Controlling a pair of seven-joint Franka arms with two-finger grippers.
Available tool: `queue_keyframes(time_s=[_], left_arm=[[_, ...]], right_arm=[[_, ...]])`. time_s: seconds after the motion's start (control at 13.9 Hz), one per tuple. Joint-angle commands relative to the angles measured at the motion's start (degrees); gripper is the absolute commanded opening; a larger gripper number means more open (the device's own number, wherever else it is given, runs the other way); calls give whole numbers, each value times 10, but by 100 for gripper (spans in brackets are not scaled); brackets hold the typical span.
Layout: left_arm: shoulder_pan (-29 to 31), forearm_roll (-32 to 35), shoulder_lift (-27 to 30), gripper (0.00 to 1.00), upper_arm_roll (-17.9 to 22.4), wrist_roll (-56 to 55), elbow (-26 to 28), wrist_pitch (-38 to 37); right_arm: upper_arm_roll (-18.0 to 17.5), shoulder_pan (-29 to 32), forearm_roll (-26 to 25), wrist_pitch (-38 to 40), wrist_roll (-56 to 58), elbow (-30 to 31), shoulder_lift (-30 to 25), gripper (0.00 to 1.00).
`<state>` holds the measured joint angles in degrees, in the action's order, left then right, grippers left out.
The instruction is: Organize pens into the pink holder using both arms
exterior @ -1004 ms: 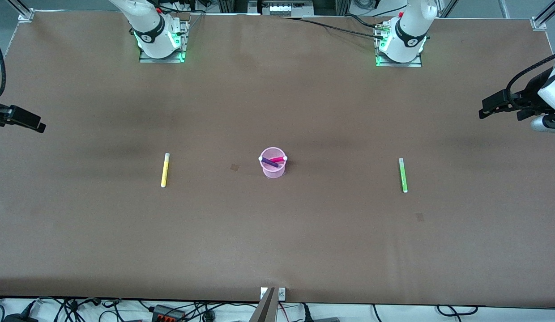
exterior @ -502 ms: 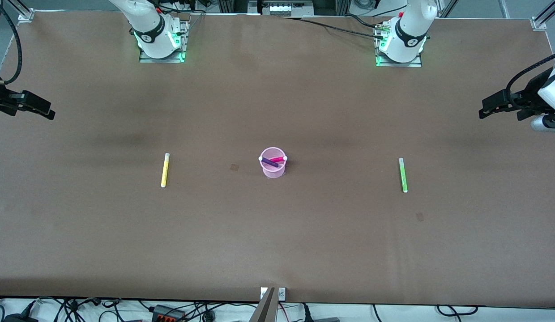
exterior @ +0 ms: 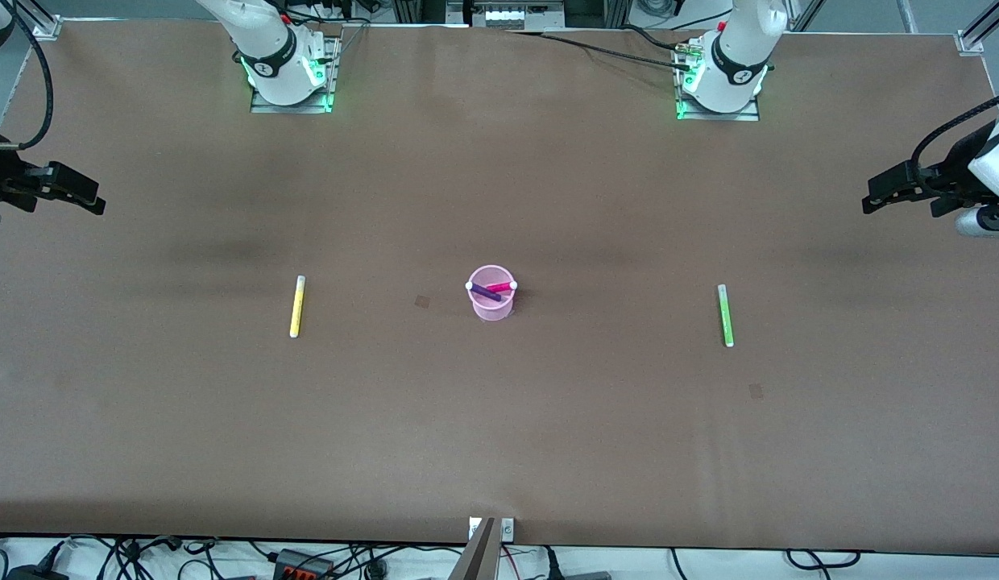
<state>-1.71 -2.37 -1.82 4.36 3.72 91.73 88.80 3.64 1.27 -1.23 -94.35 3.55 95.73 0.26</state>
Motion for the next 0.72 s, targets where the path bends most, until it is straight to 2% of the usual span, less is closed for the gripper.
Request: queue_keyframes(time_s=[0.0, 0.36, 0.65], left_arm=[[0, 9, 3, 100, -1, 7, -8, -10], [0, 9, 4, 100, -1, 8, -8, -10], [0, 9, 3, 100, -1, 8, -8, -10]], right_arm=[[-2, 1, -4, -5, 12, 7, -11, 100], [-3, -1, 1, -9, 5, -2, -8, 100], [-22, 10, 1, -8, 5, -2, -5, 100]])
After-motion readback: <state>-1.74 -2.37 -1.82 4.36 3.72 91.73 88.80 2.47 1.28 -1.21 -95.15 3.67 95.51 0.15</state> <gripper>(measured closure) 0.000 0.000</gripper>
